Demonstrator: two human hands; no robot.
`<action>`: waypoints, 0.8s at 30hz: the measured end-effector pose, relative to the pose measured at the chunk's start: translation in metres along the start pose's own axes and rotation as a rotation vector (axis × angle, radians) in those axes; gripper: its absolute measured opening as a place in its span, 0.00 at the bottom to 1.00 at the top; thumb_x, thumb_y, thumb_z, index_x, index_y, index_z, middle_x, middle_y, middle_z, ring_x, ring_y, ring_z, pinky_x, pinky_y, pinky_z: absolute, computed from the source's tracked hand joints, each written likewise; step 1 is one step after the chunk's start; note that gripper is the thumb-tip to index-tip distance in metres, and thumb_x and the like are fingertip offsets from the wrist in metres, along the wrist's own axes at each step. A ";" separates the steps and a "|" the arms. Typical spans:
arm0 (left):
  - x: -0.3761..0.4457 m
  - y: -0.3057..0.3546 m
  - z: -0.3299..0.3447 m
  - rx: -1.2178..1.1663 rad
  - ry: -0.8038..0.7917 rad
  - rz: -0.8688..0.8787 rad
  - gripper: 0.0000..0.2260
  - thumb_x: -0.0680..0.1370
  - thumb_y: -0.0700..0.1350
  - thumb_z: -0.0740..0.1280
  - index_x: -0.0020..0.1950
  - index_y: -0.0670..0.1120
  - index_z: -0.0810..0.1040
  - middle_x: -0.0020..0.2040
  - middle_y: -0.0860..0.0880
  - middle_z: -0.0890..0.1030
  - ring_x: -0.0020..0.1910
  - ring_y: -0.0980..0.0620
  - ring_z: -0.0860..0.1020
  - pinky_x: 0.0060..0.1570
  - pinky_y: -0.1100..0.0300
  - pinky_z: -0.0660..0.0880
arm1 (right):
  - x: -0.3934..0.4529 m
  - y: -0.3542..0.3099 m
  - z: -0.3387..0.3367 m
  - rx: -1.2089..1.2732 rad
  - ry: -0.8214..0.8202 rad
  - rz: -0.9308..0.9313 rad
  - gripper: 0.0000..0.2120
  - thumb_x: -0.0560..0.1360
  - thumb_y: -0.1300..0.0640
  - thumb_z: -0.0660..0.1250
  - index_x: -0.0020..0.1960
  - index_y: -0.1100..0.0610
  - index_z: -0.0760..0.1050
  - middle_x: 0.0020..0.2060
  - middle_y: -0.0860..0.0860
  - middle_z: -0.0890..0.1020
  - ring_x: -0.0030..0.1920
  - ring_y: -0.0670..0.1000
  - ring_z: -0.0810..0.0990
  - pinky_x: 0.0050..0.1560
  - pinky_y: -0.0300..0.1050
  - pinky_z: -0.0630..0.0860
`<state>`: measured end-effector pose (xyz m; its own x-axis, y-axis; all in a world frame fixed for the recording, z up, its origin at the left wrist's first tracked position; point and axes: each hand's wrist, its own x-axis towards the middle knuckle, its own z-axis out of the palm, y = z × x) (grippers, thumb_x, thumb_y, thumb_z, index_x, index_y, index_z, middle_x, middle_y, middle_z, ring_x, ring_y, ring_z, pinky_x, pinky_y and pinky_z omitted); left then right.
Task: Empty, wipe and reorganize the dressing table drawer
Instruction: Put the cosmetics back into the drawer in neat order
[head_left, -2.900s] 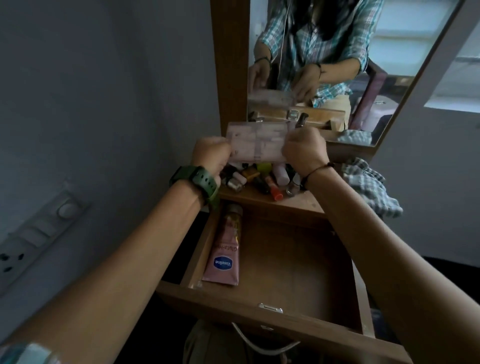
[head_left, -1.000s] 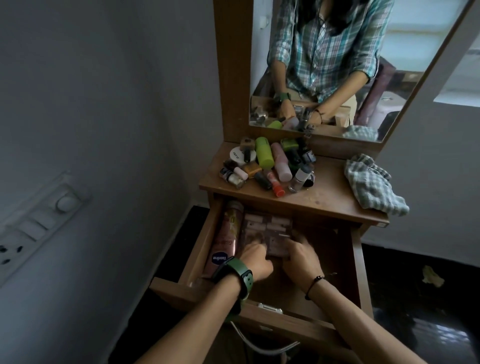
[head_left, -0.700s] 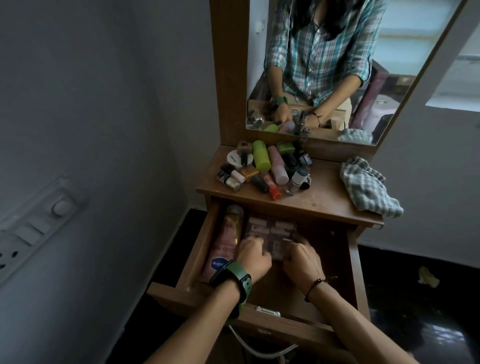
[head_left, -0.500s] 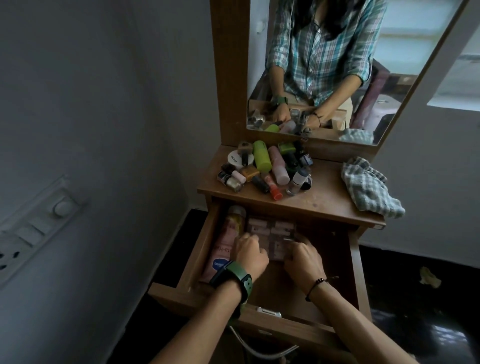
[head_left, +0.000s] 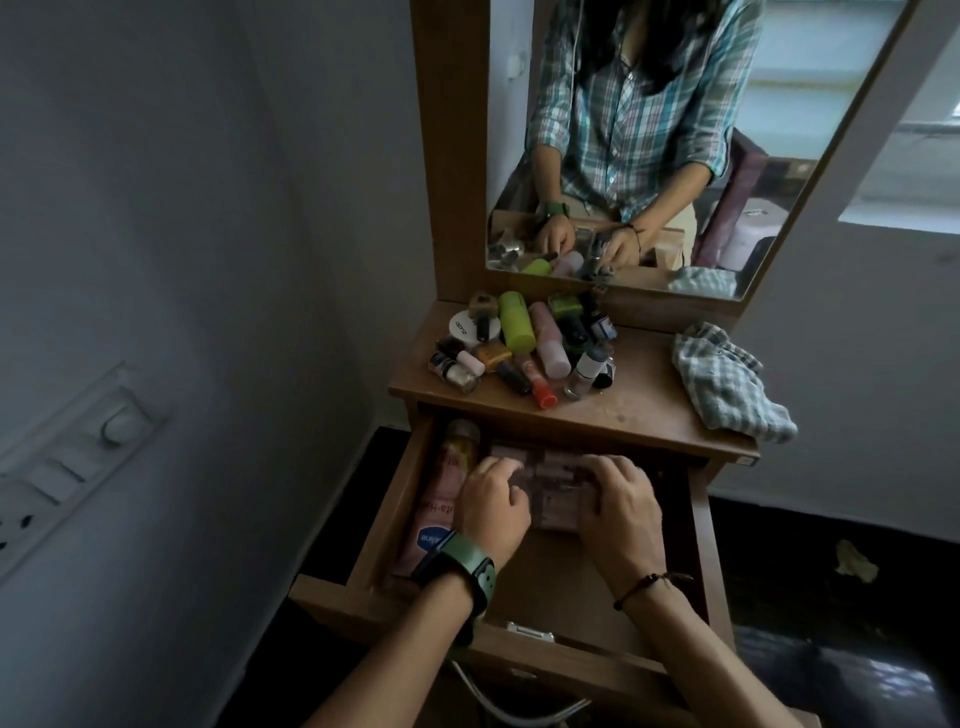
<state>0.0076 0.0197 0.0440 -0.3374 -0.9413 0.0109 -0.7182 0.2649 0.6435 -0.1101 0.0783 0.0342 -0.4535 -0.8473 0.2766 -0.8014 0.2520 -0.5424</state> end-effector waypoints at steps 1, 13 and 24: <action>-0.001 0.002 -0.003 -0.030 0.045 0.038 0.16 0.77 0.37 0.60 0.63 0.44 0.75 0.63 0.46 0.75 0.63 0.49 0.73 0.60 0.61 0.68 | 0.002 -0.003 -0.005 0.066 0.103 -0.027 0.12 0.71 0.64 0.62 0.53 0.61 0.78 0.48 0.58 0.80 0.47 0.59 0.79 0.45 0.41 0.71; 0.063 0.033 -0.023 0.206 0.209 0.514 0.25 0.63 0.24 0.69 0.56 0.42 0.80 0.46 0.39 0.78 0.45 0.39 0.78 0.40 0.51 0.78 | 0.092 -0.031 -0.043 0.174 0.107 0.119 0.21 0.74 0.57 0.67 0.65 0.59 0.70 0.58 0.58 0.71 0.55 0.58 0.74 0.51 0.44 0.70; 0.093 0.024 -0.031 0.379 0.199 0.796 0.20 0.60 0.25 0.70 0.45 0.44 0.79 0.38 0.42 0.73 0.39 0.46 0.69 0.32 0.61 0.61 | 0.101 -0.034 -0.035 0.241 0.076 0.129 0.18 0.71 0.54 0.69 0.58 0.62 0.75 0.54 0.57 0.75 0.53 0.56 0.76 0.51 0.45 0.72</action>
<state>-0.0220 -0.0685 0.0845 -0.7344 -0.4592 0.4998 -0.4811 0.8716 0.0939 -0.1420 0.0010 0.1086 -0.5813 -0.7753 0.2469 -0.6232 0.2291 -0.7478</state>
